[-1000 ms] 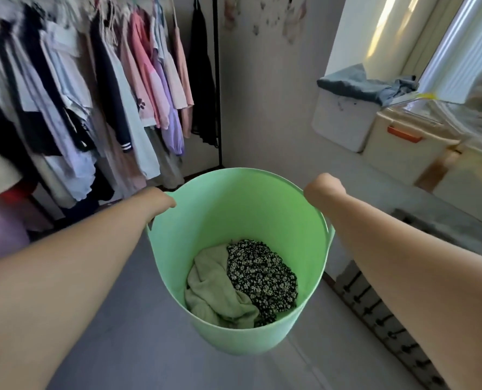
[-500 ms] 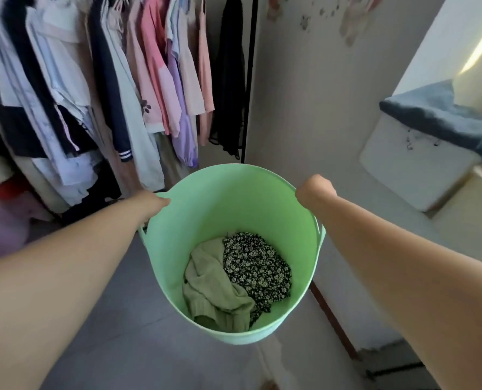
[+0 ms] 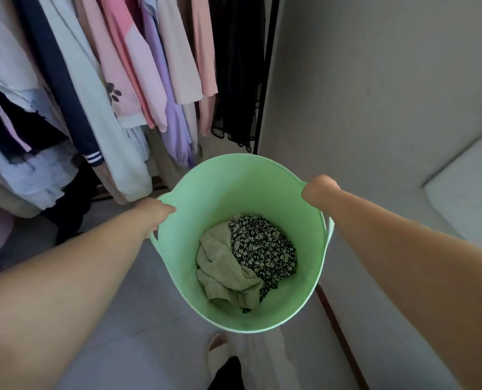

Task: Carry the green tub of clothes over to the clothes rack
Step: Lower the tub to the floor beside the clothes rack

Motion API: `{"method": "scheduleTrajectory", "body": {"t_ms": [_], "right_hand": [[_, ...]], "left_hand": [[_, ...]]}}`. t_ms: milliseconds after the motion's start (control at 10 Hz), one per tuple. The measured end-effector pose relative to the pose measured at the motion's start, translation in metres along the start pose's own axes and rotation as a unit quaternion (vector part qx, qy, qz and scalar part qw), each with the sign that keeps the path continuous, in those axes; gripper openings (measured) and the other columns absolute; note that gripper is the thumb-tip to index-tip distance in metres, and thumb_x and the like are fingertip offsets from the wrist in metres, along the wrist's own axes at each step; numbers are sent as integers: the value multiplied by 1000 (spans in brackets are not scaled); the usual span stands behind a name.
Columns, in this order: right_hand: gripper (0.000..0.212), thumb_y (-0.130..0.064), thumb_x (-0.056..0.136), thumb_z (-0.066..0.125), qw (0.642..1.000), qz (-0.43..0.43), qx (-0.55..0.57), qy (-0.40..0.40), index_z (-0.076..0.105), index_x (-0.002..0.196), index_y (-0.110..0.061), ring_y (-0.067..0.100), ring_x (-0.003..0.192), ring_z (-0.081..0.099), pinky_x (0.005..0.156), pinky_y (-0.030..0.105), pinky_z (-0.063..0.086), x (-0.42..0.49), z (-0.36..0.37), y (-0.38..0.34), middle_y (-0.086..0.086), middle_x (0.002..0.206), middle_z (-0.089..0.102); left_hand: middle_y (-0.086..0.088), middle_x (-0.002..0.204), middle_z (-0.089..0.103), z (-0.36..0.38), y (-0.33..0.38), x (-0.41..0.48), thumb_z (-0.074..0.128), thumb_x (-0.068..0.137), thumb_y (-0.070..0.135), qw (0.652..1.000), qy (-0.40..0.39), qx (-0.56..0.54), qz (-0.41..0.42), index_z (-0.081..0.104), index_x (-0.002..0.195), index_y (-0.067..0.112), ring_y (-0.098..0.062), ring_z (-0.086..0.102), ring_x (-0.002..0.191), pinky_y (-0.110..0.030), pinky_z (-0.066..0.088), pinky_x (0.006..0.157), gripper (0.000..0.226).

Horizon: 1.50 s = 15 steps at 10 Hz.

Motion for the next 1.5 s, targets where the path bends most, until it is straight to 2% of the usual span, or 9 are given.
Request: {"method": "scheduleTrajectory", "body": {"t_ms": [100,200,300,400,500,800,1000,1300,1500], "right_hand": [[4,-8,92,47,999,23,1,-26,48,91,-11,22,87,42,76,29,35,50,25,0,2,64,35],[15,-9,92,47,997,38,-33,-51,48,78,-12,22,88,41,77,31,35,98,54,13,2,65,33],[25,-5,91,44,994,45,-62,-73,43,66,-8,28,92,51,75,32,39,141,83,17,12,79,53],[18,-1,89,43,993,38,-81,-84,58,96,5,35,105,58,85,38,49,193,117,21,28,117,59],[32,-4,89,43,990,15,-128,-52,55,118,5,38,109,57,93,42,49,230,143,29,27,119,56],[41,-14,90,49,961,-1,-268,-72,52,129,-3,36,118,47,104,43,39,339,249,59,24,134,40],[45,-10,86,51,959,7,-275,-69,49,131,-4,41,124,38,110,46,29,390,300,79,25,139,33],[44,-6,88,51,962,2,-267,-59,46,131,3,38,126,34,110,44,31,445,344,95,24,140,32],[50,-6,89,48,963,5,-267,-35,37,136,8,39,129,31,112,44,28,458,355,104,26,143,29]], "left_hand": [[-24,119,65,21,17,53,66,85,24,998,8,66,6,59,119,-7,-38,65,107,-45,52,91,46],[-21,117,66,40,23,92,70,80,27,994,31,101,-11,60,119,-5,-36,67,101,-41,54,81,52],[-20,120,64,65,18,135,71,76,33,990,44,123,-48,53,124,-4,-36,65,101,-39,54,75,64],[-21,126,61,95,11,185,67,77,35,986,53,147,-62,53,126,-2,-35,62,109,-40,52,92,63],[-17,136,55,122,5,223,64,82,31,989,55,120,-66,50,134,4,-34,58,117,-40,47,101,60],[-26,122,62,192,-52,331,65,83,25,981,72,126,-127,55,122,-7,-39,62,107,-42,51,88,52],[-25,126,59,230,-80,381,65,81,31,980,72,121,-142,51,127,-4,-40,58,112,-38,50,90,59],[-26,137,48,279,-107,419,62,85,28,980,55,107,-160,39,137,-4,-39,49,124,-40,45,102,66],[-25,140,39,291,-119,427,58,86,26,972,70,142,-172,28,144,2,-41,49,120,-41,46,95,70]]}}
Point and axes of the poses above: each hand's wrist, its own x-axis towards the middle knuckle, its own z-axis out of the palm, y = z × x, the point moved 7 cm from there along x, towards the middle knuckle
